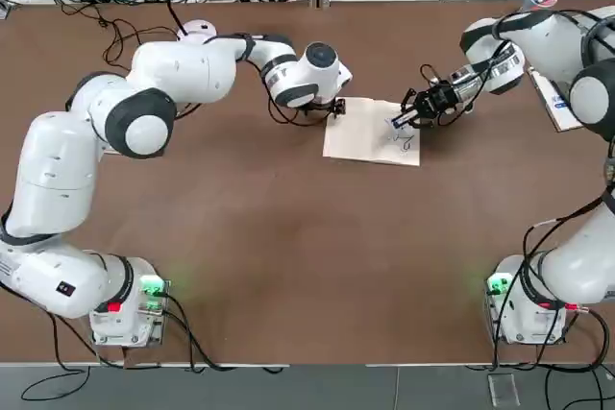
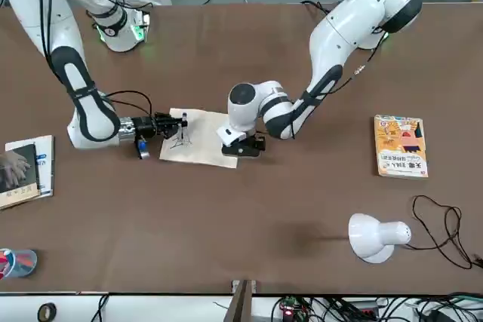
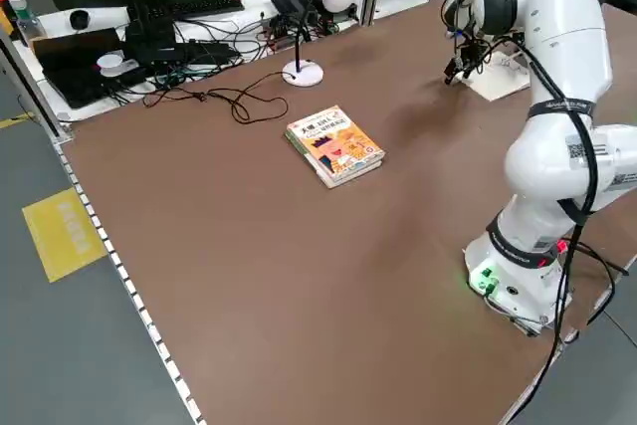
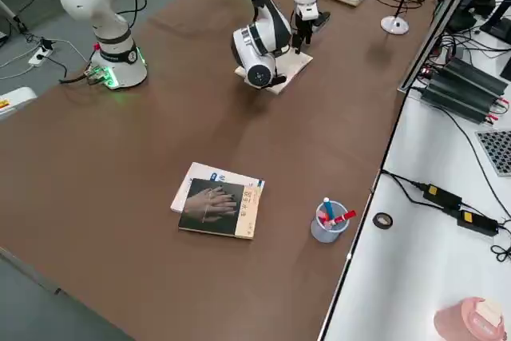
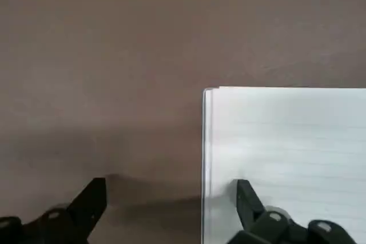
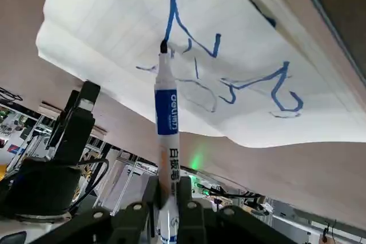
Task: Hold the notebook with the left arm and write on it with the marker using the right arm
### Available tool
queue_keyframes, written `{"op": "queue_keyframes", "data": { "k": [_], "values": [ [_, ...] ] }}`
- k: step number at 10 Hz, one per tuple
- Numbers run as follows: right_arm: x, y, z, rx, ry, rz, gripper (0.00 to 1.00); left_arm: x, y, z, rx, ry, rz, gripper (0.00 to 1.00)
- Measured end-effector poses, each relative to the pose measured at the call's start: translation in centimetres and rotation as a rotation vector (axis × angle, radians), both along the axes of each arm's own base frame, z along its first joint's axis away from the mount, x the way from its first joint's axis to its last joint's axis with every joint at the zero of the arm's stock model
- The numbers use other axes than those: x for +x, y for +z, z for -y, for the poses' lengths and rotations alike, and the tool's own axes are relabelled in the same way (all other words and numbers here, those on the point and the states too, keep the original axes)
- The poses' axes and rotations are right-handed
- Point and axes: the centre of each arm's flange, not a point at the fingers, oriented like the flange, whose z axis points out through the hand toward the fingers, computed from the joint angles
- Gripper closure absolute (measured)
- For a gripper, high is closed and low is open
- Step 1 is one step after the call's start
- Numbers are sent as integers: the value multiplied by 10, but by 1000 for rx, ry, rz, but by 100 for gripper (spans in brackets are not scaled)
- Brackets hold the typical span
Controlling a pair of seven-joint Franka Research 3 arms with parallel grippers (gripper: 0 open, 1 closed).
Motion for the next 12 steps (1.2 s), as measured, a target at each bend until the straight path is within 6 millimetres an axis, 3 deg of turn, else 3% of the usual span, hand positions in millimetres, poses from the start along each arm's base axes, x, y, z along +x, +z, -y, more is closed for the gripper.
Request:
{"op": "queue_keyframes", "data": {
  "k": [9,12],
  "values": [
    [1,0,2,5,-6,-1,83,0,0,0,0,0,0,0],
    [13,10,19,19,-16,12,83,0,0,0,0,0,0,0]
  ]
}}
